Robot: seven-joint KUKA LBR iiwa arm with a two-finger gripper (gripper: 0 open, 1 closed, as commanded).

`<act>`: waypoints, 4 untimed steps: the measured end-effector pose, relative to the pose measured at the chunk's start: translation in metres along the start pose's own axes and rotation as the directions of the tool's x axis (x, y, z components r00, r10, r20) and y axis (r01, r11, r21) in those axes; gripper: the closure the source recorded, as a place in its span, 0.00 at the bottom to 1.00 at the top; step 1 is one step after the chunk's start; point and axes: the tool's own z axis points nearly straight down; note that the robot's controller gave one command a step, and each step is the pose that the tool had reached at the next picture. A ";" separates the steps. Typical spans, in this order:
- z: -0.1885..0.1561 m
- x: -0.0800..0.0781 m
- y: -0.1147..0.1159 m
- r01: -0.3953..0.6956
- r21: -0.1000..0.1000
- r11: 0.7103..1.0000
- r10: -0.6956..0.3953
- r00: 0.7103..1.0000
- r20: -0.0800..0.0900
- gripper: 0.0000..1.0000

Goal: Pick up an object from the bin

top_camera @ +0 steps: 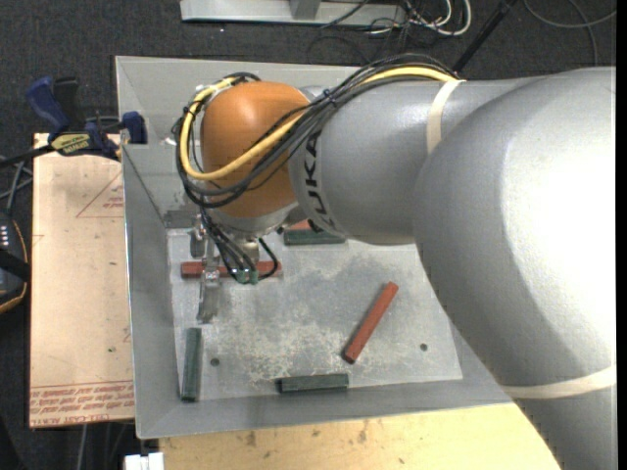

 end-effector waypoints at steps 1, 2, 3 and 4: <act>-0.005 -0.002 -0.001 -0.004 -0.002 1.000 0.004 1.000 0.008 0.00; 0.065 -0.024 -0.010 -0.101 -0.002 0.995 0.101 0.995 0.007 1.00; 0.065 -0.024 -0.010 -0.102 -0.002 0.995 0.102 0.995 0.007 1.00; 0.062 0.019 -0.056 -0.090 -0.003 0.996 0.090 0.996 0.008 1.00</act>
Offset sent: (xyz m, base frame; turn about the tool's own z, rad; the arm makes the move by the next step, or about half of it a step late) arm 0.0230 -0.0108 -0.0647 0.1014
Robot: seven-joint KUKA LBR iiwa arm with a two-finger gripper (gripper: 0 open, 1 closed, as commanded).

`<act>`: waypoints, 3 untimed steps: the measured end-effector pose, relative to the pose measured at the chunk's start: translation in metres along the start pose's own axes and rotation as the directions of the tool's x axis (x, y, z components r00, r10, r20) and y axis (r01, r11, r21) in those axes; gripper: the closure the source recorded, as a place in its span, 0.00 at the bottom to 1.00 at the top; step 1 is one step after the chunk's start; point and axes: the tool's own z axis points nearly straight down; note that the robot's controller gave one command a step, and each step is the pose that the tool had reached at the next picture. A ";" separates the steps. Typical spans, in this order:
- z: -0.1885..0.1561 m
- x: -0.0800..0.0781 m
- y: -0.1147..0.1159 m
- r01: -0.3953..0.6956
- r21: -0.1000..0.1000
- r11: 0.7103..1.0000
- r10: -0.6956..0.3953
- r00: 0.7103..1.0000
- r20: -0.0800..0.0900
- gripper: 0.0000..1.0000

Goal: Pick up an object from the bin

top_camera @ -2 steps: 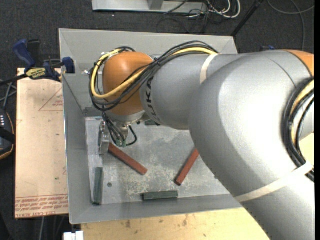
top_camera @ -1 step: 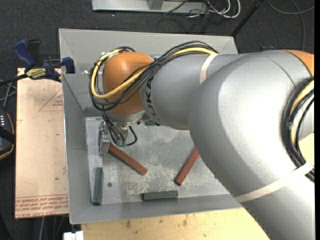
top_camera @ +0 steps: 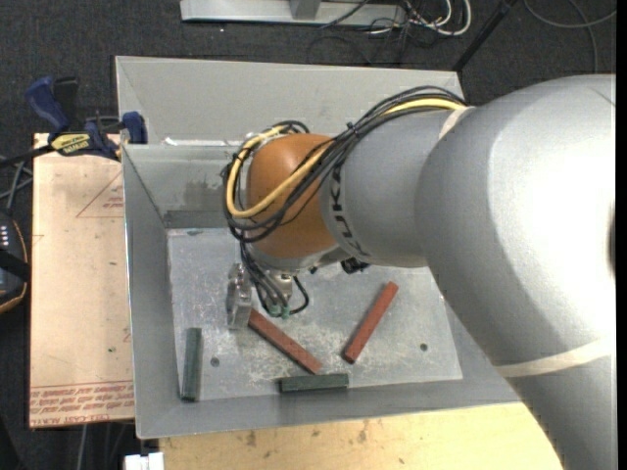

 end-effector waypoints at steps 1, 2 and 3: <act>-0.017 -0.045 -0.037 -0.029 0.000 1.000 0.029 1.000 0.006 0.00; -0.017 -0.043 -0.037 -0.028 0.000 1.000 0.028 1.000 0.002 0.00; -0.006 -0.021 -0.066 0.120 -0.001 0.993 -0.120 0.993 0.003 0.00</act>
Offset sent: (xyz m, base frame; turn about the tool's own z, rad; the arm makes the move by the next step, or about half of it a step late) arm 0.0000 0.0000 0.0000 0.0000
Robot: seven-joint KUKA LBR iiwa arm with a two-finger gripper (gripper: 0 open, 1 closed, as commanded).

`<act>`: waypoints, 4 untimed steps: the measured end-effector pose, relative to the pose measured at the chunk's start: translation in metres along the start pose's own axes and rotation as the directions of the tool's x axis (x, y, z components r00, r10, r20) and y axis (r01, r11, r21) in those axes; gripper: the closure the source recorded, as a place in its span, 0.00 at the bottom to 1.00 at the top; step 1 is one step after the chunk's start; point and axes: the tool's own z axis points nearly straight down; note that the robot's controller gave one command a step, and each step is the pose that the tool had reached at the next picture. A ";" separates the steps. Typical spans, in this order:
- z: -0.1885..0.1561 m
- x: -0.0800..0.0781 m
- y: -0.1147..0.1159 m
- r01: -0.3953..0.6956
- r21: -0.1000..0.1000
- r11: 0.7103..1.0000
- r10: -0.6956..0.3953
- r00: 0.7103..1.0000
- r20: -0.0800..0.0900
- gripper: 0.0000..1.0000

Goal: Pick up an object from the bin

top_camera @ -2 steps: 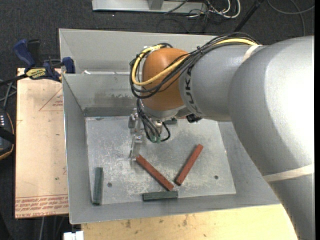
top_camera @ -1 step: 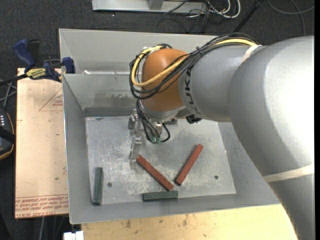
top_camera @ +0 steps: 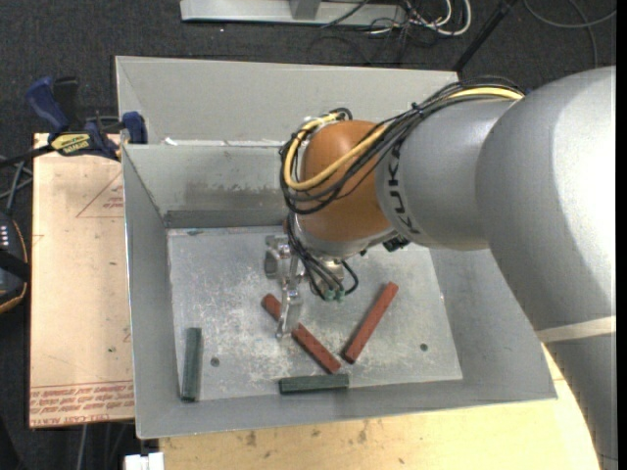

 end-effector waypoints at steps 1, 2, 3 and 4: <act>0.008 0.032 -0.019 0.191 0.001 0.982 -0.191 0.982 -0.004 1.00; 0.008 0.032 -0.019 0.191 0.001 0.982 -0.191 0.982 -0.004 1.00; -0.133 0.045 -0.038 0.139 0.002 0.990 -0.139 0.990 -0.001 1.00; -0.132 0.045 -0.038 0.138 0.002 0.990 -0.138 0.990 -0.002 0.00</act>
Offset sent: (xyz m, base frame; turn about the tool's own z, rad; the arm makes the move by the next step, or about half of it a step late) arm 0.0000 0.0000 0.0000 0.0000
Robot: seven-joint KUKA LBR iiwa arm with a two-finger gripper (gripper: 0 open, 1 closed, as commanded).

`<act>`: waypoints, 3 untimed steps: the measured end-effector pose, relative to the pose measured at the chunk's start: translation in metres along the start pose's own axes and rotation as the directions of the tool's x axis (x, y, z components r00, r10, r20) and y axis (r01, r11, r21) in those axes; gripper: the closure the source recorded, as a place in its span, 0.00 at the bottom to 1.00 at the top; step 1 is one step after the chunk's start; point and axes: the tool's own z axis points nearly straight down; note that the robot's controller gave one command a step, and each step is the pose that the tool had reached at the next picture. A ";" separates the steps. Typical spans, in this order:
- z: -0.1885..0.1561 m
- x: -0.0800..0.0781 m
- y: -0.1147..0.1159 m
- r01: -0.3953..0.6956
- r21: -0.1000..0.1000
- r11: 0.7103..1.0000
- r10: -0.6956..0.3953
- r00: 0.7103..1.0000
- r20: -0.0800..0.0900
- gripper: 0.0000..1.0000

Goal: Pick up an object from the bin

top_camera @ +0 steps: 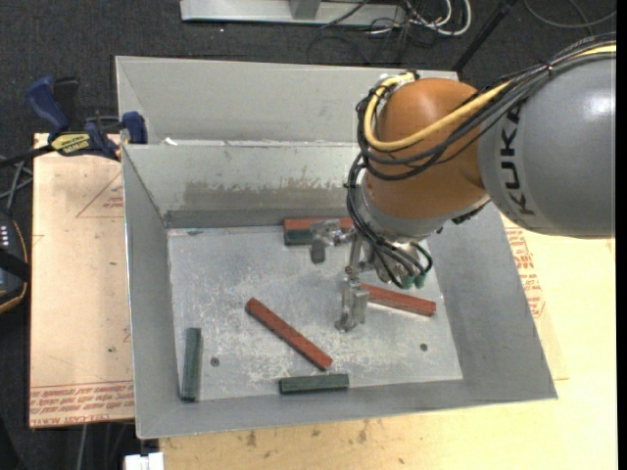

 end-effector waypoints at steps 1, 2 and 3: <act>0.000 0.000 0.000 0.000 0.000 1.000 0.000 1.000 0.000 0.00; 0.045 0.018 0.001 -0.033 0.000 0.999 0.033 0.999 0.006 0.00; 0.114 0.003 0.043 -0.106 0.000 0.994 0.106 0.994 0.003 0.00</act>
Offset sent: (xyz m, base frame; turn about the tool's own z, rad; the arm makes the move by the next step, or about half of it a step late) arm -0.0513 -0.0052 -0.1271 0.0911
